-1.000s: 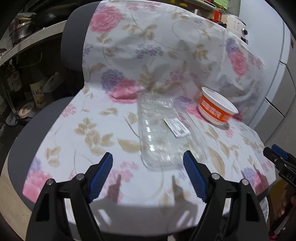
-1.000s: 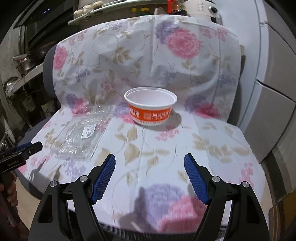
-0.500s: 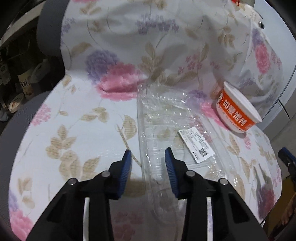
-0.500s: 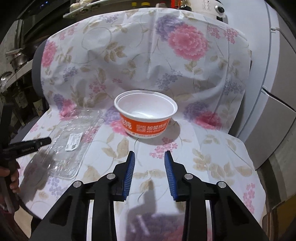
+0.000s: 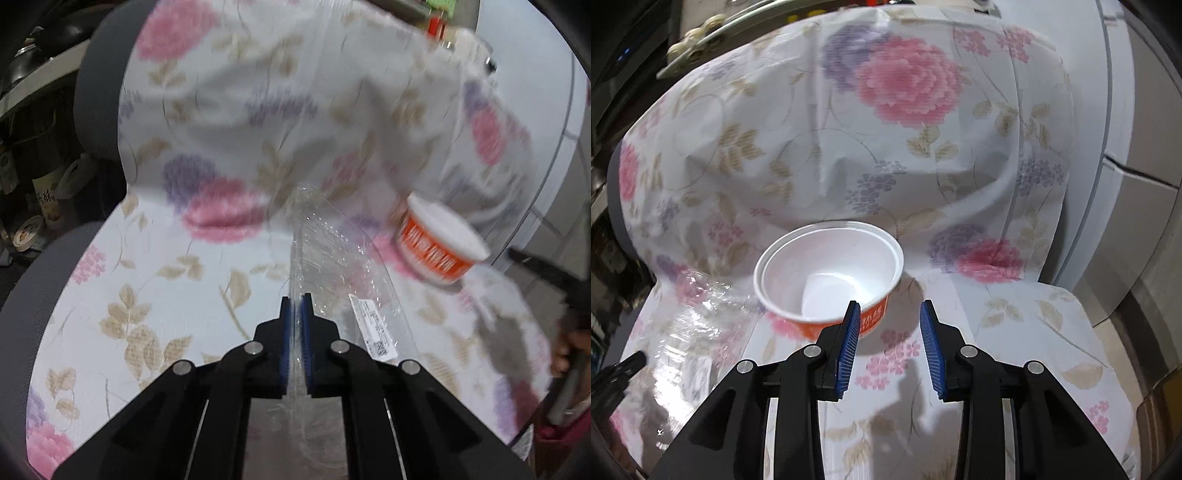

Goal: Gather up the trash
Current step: 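Grasp the orange-and-white paper bowl rim with the right tool while the left holds the tray, then carry tray and bowl over the bin and open both tools to drop them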

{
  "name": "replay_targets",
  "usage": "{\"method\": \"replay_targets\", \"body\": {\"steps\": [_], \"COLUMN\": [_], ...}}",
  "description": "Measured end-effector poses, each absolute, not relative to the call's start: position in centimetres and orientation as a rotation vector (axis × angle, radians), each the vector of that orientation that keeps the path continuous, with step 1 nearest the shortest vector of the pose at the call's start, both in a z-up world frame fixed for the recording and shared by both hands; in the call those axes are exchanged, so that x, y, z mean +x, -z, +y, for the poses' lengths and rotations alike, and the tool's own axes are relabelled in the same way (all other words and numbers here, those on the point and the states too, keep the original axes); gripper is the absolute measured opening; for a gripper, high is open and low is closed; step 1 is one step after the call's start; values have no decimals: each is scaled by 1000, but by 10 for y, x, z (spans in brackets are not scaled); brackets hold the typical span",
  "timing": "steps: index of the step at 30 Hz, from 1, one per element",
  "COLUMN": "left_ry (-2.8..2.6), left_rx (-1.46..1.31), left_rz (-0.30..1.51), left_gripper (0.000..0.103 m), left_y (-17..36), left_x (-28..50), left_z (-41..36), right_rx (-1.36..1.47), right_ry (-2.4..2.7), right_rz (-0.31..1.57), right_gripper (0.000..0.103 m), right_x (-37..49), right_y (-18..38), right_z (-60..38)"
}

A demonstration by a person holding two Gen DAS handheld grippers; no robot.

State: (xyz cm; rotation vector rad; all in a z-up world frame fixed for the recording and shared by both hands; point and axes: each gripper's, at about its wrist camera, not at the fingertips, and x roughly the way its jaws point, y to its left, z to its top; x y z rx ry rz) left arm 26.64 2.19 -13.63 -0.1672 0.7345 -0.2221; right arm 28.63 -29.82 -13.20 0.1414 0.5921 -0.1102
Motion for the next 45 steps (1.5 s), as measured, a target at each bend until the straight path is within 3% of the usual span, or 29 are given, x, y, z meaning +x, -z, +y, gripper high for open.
{"method": "replay_targets", "body": {"steps": [6,18,21,23,36,45], "left_ry": [265,212,211,212,277,413], "left_rx": [-208,-192,-193,-192,-168,-116], "left_rz": [673,726,720,716,651,636], "left_gripper": [4,4,4,4,4,4], "left_y": [117,145,143,140,110,108], "left_x": [261,277,273,269,211,159], "left_z": [13,4,4,3,-20,-78], "right_rx": [208,307,305,321,397,433], "right_ry": [103,68,64,55,80,181], "right_rz": [636,714,704,677,555,540], "right_gripper": [36,34,18,6,5,5], "right_x": [314,354,351,342,207,101], "right_y": [140,158,156,151,117,137], "right_z": [-307,-311,-307,-308,-345,-386]}}
